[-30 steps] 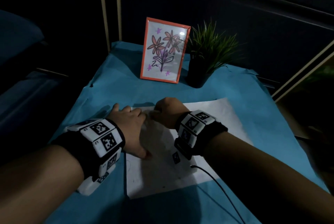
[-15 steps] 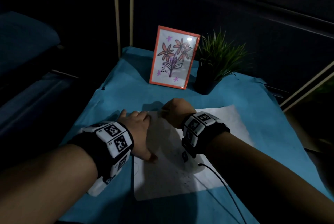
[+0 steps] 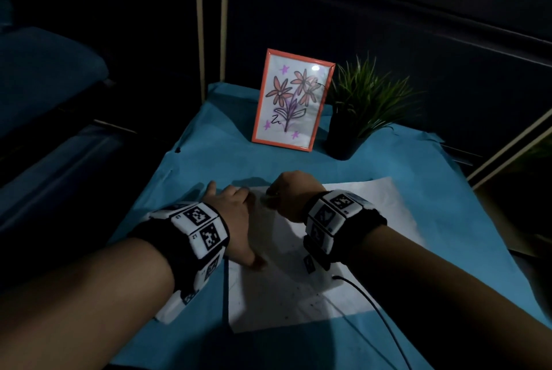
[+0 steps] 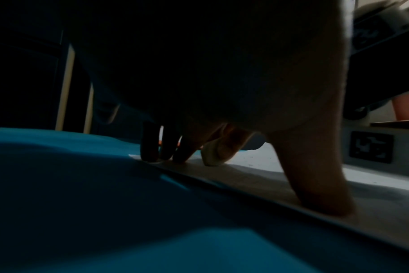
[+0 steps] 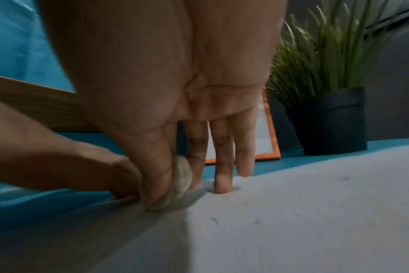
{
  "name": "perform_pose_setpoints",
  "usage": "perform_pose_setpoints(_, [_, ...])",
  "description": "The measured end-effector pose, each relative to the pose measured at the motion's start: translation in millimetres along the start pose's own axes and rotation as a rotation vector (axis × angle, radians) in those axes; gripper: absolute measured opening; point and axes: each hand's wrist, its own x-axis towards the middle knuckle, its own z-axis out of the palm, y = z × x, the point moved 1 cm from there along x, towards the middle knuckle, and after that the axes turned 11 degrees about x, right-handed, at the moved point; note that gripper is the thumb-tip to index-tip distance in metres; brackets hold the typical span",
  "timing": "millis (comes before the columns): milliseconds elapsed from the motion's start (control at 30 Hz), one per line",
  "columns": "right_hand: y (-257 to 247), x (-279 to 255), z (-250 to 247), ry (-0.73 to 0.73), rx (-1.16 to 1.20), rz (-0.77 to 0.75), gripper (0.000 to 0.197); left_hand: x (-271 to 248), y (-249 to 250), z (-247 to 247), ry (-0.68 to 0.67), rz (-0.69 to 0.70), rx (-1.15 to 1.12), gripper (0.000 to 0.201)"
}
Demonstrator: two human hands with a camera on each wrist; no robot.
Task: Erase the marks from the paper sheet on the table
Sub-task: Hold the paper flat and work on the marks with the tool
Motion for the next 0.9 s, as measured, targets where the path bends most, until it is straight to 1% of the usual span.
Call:
perform_pose_setpoints(67, [1.4,-5.0,0.2,-0.037,-0.006,-0.001,0.03,0.5,-0.8,0.2,0.01,0.008,0.004,0.127])
perform_pose_setpoints(100, [1.6,-5.7,-1.4,-0.034,-0.004,0.007,0.031,0.4,-1.2,0.4,0.021,0.011,0.0,0.127])
perform_pose_setpoints(200, [-0.1,-3.5,-6.6,0.034,0.011,0.024,0.031,-1.1,-0.4,0.3,0.061,0.009,-0.011,0.126])
perform_pose_setpoints(300, [-2.8,-2.3,-5.7,0.059,-0.003,0.017,0.028,-4.9,-0.7,2.8,0.091,0.014,-0.054,0.118])
perform_pose_setpoints(433, [0.0,-10.2,-5.0,0.026,0.025,0.013,0.032,-11.5,-4.6,7.0,0.024,0.026,-0.082,0.121])
perform_pose_setpoints(567, [-1.2,-20.6,-4.1,-0.058,-0.008,0.007,0.032,-11.9,-4.7,8.3,0.008,0.01,-0.045,0.124])
perform_pose_setpoints(633, [-3.5,-21.1,-5.9,-0.037,-0.029,0.017,0.033,-10.9,-4.7,6.9,0.0,0.01,-0.032,0.124])
perform_pose_setpoints(700, [-7.0,-19.0,-7.5,0.016,-0.017,0.035,0.032,-10.2,-5.1,5.1,-0.013,0.007,-0.018,0.125])
perform_pose_setpoints(767, [-10.5,-19.0,-5.5,0.027,-0.022,0.042,0.031,-9.5,-4.9,4.5,-0.023,0.001,-0.005,0.127])
perform_pose_setpoints(900, [-7.5,-29.6,2.4,-0.067,0.005,0.022,0.029,-9.6,-2.8,2.8,-0.002,0.002,0.01,0.125])
